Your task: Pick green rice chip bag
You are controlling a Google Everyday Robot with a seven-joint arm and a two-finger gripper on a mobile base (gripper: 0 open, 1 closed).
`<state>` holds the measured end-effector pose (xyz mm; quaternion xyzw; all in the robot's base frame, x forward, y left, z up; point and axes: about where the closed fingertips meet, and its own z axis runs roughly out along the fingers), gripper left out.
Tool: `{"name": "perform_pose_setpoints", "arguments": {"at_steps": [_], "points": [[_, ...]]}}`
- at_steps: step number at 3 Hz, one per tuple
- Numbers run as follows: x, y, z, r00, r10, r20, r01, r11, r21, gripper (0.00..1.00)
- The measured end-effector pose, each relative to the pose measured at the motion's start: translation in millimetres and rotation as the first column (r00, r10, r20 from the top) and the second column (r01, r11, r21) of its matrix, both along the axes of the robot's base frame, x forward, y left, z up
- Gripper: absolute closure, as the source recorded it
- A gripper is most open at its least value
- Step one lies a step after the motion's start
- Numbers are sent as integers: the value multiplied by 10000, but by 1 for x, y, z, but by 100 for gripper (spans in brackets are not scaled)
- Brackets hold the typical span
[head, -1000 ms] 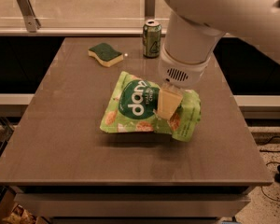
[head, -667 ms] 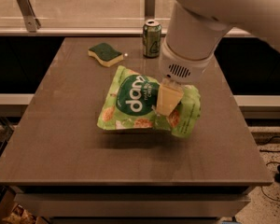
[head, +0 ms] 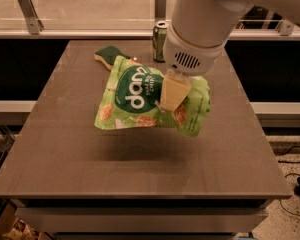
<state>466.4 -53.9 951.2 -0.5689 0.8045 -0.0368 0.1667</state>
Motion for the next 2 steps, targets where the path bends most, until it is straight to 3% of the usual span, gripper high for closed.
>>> {"name": "perform_pose_setpoints", "arguments": {"at_steps": [1,2], "points": [[-3,4,13,9995,12,316,-12,10000,-16,100],[-3,4,13,9995,13,318,-12,10000,-16,100]]}}
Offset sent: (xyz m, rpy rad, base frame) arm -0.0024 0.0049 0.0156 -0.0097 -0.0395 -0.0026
